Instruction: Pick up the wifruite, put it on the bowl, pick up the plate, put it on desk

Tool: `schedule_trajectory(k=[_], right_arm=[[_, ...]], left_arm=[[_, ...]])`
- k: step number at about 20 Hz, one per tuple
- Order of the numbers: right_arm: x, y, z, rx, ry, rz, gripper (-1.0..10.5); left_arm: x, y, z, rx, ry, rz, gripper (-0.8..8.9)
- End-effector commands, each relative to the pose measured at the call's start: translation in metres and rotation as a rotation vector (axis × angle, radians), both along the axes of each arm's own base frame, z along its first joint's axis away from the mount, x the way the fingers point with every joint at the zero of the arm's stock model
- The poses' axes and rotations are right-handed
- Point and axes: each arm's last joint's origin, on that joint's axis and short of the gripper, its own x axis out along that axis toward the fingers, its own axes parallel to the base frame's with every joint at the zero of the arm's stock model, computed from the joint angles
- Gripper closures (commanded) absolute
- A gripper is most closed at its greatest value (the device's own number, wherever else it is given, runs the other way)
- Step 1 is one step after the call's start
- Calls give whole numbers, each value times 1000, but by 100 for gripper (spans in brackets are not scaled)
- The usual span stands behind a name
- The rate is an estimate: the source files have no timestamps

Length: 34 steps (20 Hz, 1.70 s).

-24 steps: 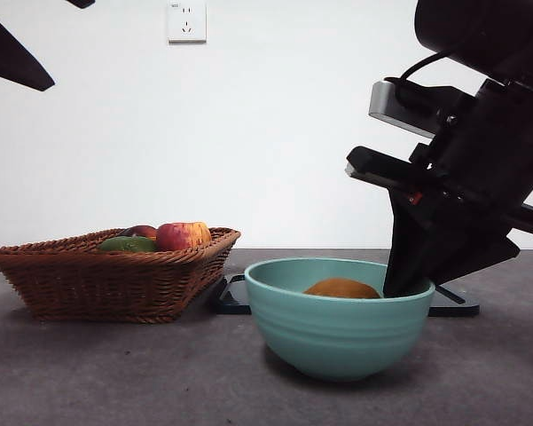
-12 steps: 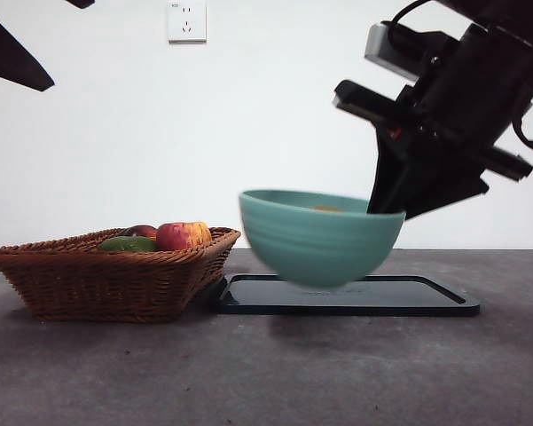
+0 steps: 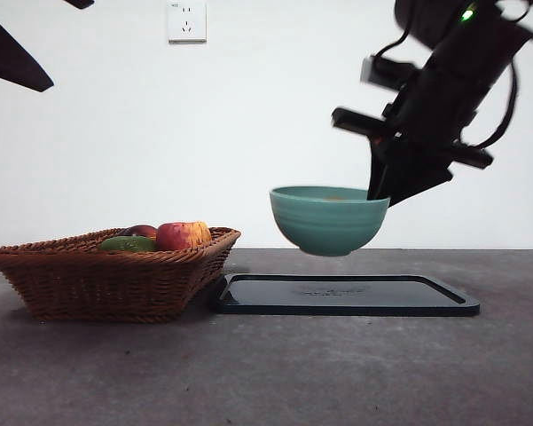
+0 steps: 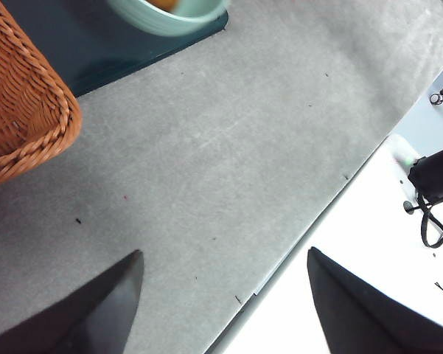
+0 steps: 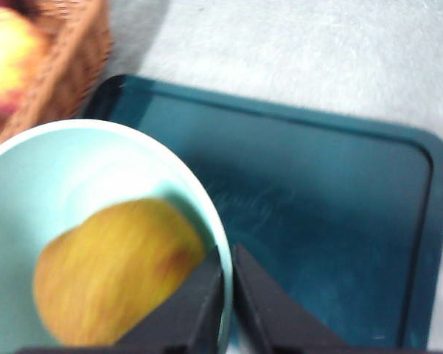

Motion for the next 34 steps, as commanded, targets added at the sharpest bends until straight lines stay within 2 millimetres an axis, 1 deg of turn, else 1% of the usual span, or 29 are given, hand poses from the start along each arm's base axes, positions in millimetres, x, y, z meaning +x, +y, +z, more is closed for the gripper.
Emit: schedule_trajectory(k=[1, 4, 8, 10, 13, 14, 16, 17, 20, 22, 24, 28, 29, 30, 31, 33, 34], right_arm=[[17, 6, -5, -6, 5, 11, 939], [31, 9, -18, -18, 34, 5, 938], [39, 8, -34, -31, 63, -5, 938], [40, 9, -39, -35, 73, -5, 938], [40, 9, -39, -36, 73, -6, 936], [40, 9, -39, -37, 76, -6, 924], [39, 9, -39, -38, 80, -8, 795], [39, 9, -39, -37, 82, -10, 751], [39, 9, -38, -33, 81, -14, 750], [38, 8, -30, -28, 74, -19, 747], [34, 6, -14, -17, 35, -23, 747], [13, -3, 31, 19, -55, -20, 747], [3, -6, 46, 24, -77, -14, 747], [-5, -8, 55, 26, -88, -8, 747], [-16, -11, 67, 35, -99, 5, 747], [-40, -16, 88, 42, -116, 48, 748], [-50, -19, 95, 39, -116, 62, 747]], left_arm=[[1, -1, 2, 0, -16, -20, 470], [0, -1, 2, 4, -9, -20, 470], [-1, 0, 0, 15, 7, -20, 470], [-1, 0, 0, 15, 7, -20, 470], [-1, 0, 0, 15, 7, -20, 470], [-1, 0, 0, 15, 7, -20, 470], [-1, 0, 0, 15, 7, -20, 470], [-1, 0, 0, 15, 7, -20, 470], [-1, 0, 0, 15, 8, -20, 470], [-1, 0, 0, 15, 7, -20, 470], [-1, 0, 0, 15, 7, -20, 470], [-1, 0, 0, 15, 7, -20, 470], [-1, 0, 0, 15, 7, -20, 470], [-1, 0, 0, 15, 7, -20, 470], [-1, 0, 0, 15, 7, -20, 470], [-1, 0, 0, 15, 5, -21, 470], [-1, 0, 0, 15, 3, -22, 470]])
